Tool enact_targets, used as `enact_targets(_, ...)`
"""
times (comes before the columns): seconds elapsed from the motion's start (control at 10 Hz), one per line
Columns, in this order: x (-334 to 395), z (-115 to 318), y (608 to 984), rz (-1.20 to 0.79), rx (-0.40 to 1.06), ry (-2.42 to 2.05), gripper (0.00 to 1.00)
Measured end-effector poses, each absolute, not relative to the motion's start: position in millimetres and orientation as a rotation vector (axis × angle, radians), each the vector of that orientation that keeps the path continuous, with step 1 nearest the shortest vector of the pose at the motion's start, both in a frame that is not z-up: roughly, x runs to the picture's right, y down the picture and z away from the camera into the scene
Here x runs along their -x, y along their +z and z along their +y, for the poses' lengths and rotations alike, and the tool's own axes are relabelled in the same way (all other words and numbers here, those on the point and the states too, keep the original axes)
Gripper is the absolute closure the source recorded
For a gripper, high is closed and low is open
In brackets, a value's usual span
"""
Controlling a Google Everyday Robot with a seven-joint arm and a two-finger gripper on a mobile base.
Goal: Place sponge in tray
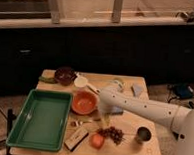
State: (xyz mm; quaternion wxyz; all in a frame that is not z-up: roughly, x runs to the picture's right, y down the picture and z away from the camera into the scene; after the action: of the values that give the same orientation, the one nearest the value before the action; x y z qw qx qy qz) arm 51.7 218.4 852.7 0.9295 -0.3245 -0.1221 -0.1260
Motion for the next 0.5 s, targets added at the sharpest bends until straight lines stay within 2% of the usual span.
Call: enact_targets(0.5,-49.6,217.5,854.1,-0.256,0.663,-0.262,0.27)
